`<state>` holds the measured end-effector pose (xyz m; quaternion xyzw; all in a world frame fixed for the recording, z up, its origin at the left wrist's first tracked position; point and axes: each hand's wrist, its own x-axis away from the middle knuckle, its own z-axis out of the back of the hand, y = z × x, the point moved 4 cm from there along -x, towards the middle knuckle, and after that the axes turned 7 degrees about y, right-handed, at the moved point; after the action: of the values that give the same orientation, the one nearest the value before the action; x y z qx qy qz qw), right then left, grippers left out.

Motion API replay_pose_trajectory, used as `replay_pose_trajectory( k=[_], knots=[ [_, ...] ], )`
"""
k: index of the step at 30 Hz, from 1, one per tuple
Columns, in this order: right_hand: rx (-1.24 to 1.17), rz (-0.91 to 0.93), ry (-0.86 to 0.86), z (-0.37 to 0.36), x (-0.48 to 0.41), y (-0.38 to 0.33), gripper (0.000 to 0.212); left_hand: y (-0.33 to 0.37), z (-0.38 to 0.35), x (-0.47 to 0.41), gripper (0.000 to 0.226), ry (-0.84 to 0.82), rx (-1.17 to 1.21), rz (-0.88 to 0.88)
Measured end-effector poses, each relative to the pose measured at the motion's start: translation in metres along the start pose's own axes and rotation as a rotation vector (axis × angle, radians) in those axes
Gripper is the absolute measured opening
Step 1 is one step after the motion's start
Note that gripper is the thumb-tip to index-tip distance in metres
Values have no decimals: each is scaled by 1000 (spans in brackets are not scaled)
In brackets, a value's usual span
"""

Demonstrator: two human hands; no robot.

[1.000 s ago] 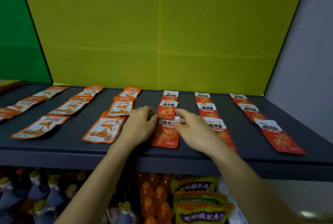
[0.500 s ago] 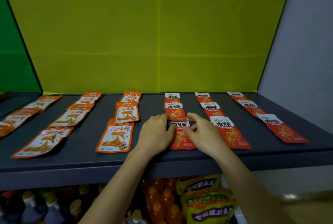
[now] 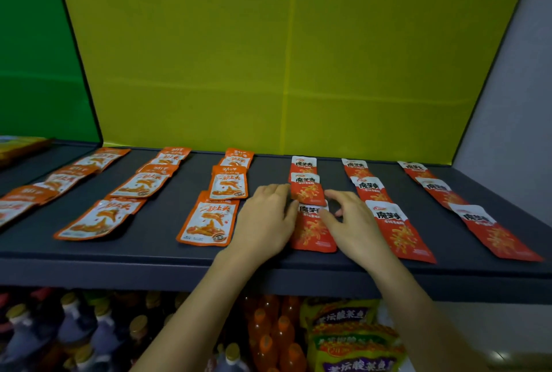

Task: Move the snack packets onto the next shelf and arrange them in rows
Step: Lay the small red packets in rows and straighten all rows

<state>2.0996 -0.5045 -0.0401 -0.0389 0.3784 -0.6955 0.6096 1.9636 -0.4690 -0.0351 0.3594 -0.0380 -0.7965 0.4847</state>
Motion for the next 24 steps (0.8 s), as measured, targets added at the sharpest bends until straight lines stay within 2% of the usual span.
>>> replay_pose_trajectory(
  k=[3, 6, 11, 17, 24],
  knots=[
    [-24, 60, 44, 4, -1, -14, 41, -20, 24, 0, 37, 67, -6, 29],
    [-90, 122, 20, -2, -4, -44, 36, -62, 45, -5, 32, 76, -34, 150],
    [-58, 106, -45, -38, -17, -92, 34, -111, 53, -6, 33, -73, -74, 291],
    [200, -33, -206, -87, -19, -109, 44, -123, 47, -1, 37, -155, 35, 220],
    [148, -58, -88, -96, -8, -111, 36, -126, 44, -1, 35, -190, 143, 166]
  ],
)
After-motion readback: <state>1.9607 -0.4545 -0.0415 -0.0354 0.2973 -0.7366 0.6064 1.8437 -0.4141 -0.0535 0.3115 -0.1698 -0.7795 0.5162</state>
